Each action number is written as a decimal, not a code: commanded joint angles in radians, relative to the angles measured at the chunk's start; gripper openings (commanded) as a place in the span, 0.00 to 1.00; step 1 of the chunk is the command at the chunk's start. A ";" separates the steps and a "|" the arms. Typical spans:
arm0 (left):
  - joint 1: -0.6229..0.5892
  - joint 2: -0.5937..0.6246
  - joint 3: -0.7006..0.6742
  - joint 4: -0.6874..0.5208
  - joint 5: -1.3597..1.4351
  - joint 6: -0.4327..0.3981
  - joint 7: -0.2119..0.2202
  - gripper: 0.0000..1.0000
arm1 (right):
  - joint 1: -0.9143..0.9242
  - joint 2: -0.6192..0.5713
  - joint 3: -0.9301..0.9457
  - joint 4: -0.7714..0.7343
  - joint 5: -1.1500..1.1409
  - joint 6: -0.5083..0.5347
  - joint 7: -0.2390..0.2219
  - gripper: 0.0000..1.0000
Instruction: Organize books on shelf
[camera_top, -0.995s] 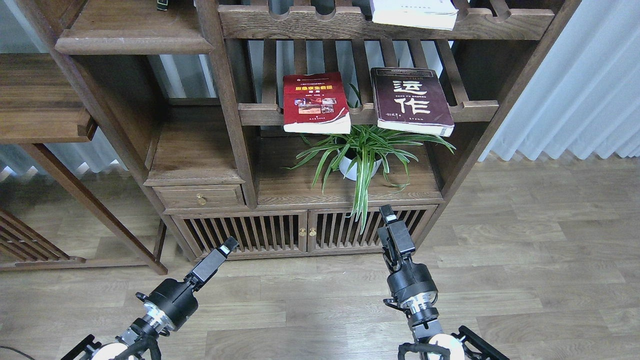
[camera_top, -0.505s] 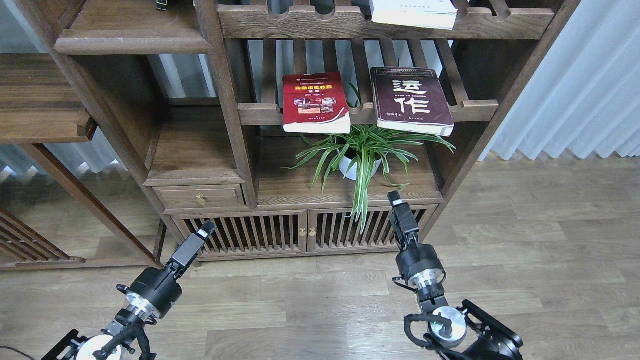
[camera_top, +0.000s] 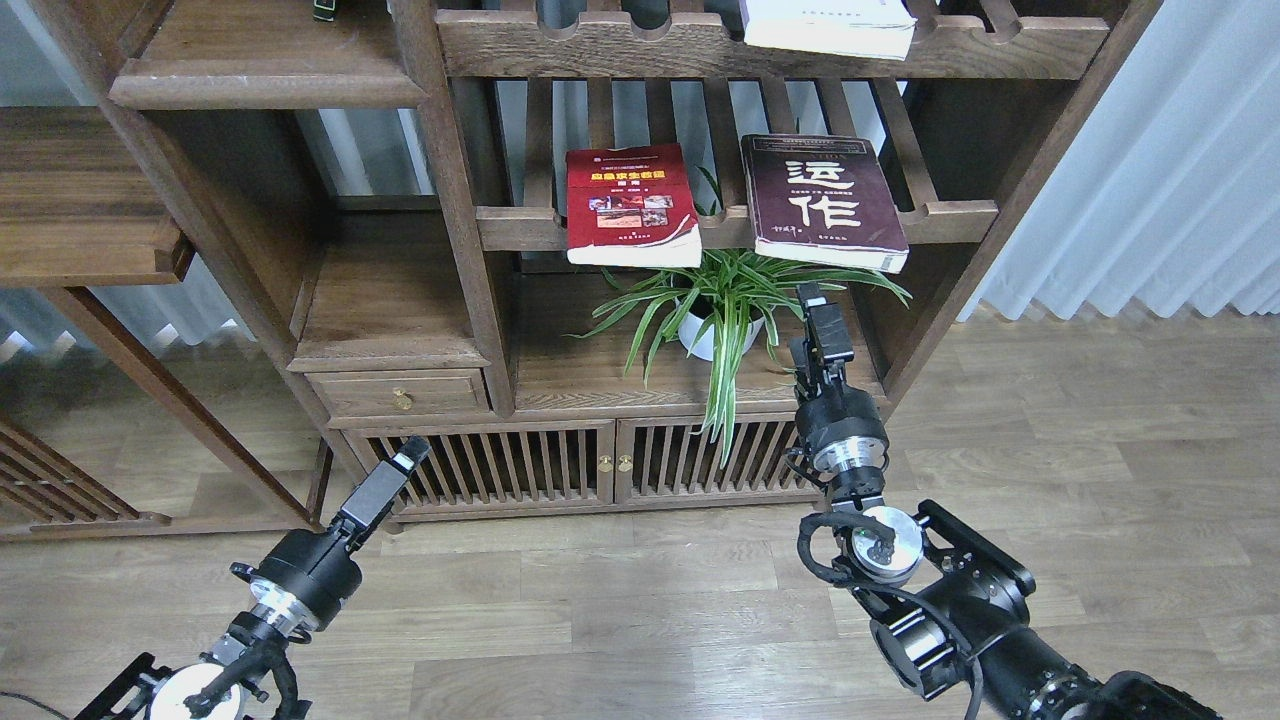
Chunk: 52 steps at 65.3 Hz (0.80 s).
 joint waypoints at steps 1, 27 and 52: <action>0.005 0.000 -0.006 -0.001 0.000 0.000 0.000 1.00 | 0.045 0.000 0.021 -0.026 0.028 -0.027 -0.002 0.99; 0.006 -0.001 -0.014 -0.004 0.000 0.000 0.003 1.00 | 0.149 0.000 0.031 -0.121 0.108 -0.143 -0.049 0.99; 0.006 -0.006 -0.015 -0.010 0.000 0.000 0.003 1.00 | 0.186 0.000 0.031 -0.180 0.117 -0.149 -0.061 0.98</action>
